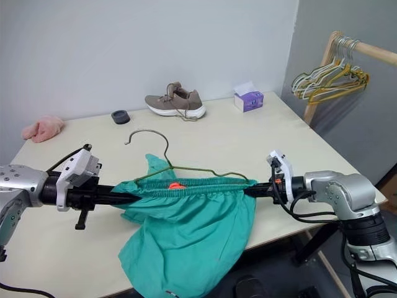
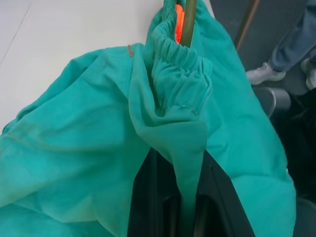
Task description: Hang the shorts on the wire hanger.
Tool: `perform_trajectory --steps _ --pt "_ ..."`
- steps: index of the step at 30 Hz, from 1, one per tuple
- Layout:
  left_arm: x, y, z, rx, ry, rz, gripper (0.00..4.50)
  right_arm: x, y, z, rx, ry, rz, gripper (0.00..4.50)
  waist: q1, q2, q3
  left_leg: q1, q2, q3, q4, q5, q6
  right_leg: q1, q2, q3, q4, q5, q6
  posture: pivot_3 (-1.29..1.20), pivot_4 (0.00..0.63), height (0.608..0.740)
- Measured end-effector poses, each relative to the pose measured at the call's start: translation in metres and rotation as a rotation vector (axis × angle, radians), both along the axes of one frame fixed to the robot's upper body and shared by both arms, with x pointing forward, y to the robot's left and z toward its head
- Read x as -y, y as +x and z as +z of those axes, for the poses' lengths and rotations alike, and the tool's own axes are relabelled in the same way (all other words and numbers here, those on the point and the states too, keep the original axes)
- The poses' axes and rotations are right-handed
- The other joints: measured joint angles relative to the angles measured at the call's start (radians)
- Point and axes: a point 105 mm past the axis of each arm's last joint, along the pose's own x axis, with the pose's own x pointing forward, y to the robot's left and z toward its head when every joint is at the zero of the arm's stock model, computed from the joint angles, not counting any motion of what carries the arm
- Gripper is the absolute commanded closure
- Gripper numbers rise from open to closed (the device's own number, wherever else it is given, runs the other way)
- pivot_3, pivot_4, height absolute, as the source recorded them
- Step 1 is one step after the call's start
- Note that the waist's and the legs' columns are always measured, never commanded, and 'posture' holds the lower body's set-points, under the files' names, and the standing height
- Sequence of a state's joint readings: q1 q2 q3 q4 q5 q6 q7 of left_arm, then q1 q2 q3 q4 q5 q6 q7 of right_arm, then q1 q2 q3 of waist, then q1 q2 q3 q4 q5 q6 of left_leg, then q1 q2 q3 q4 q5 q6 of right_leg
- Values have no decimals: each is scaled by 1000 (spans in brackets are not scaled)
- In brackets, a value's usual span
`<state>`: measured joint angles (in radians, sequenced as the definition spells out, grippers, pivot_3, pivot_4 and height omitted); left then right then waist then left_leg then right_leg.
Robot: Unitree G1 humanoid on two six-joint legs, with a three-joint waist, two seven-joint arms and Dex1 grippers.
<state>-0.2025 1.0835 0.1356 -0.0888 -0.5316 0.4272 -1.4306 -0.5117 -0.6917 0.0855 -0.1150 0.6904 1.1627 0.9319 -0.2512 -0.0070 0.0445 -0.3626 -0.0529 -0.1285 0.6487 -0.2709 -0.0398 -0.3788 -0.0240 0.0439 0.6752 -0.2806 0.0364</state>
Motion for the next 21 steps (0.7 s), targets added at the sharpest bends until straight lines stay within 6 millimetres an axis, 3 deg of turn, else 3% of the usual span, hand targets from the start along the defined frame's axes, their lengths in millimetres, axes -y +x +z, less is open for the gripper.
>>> perform_trajectory --steps 8,21 --pt "-7 4 -17 12 79 -1 4500 0 -6 1 24 -51 44 4485 0 0 0 0 0 0 0 0 0 0 0 0 0 0 0 -291 0 740" --pt "-15 13 -23 70 180 19 4500 -9 -13 9 123 -137 163 4485 -1 1 1 0 1 0 0 0 0 -1 0 0 -1 0 0 -296 0 740"
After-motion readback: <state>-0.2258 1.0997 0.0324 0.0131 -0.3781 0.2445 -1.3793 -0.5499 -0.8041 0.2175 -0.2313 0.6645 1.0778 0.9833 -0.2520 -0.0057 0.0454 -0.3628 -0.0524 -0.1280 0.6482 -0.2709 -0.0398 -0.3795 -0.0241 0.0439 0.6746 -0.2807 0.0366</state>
